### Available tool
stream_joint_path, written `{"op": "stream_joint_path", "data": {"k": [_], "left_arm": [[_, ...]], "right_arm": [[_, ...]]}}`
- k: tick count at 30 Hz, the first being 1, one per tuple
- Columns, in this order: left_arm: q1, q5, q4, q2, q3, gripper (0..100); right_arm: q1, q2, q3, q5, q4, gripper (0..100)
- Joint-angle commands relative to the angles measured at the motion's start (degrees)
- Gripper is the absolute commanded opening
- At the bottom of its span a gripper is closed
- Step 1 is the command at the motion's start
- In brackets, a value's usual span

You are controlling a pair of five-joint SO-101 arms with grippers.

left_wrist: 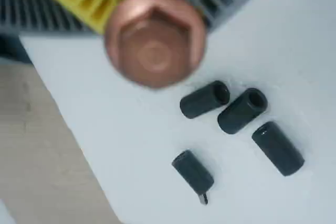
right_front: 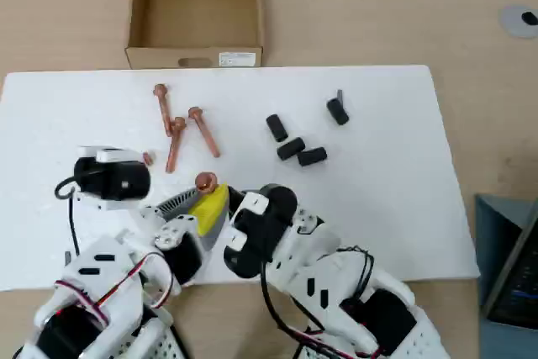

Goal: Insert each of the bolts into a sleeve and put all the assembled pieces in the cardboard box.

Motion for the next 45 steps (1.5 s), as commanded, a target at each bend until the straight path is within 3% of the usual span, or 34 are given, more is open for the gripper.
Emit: {"op": "stream_joint_path", "data": {"k": [1,9,16,26,29,32,34,39,45], "left_arm": [[0.35,-0.53,0.0,-0.22,-2.29,0],[0.18,-0.53,0.09,-0.22,-2.29,1],[-5.89,-0.7,0.09,-0.13,-2.29,22],[-10.81,-3.34,1.32,-0.13,-6.59,22],[-13.36,-3.43,1.32,-0.13,-8.0,20],[-17.14,-4.31,1.14,-0.13,-8.88,8],[-20.48,-8.62,1.23,-0.22,-8.35,0],[-30.07,-17.67,1.05,-0.22,-2.2,0],[-36.84,-19.25,0.79,-0.31,11.52,0]], "right_arm": [[-0.13,-0.75,-0.4,1.32,-2.64,0.9],[-0.13,-0.75,-0.13,1.32,-4.4,0.9],[-0.13,-0.75,-0.04,1.32,-4.4,0.9],[0.04,-0.75,0.75,0.97,-4.22,0.9],[0.13,-0.75,0.75,0.88,-4.22,0.9],[0.4,-0.75,0.75,0.88,-4.13,0.9],[2.24,-0.75,0.75,0.7,-4.13,0.9],[12.18,-0.57,0.31,-3.34,-4.13,0.9],[20.53,0.66,-3.74,-4.75,-2.02,0.9]]}}
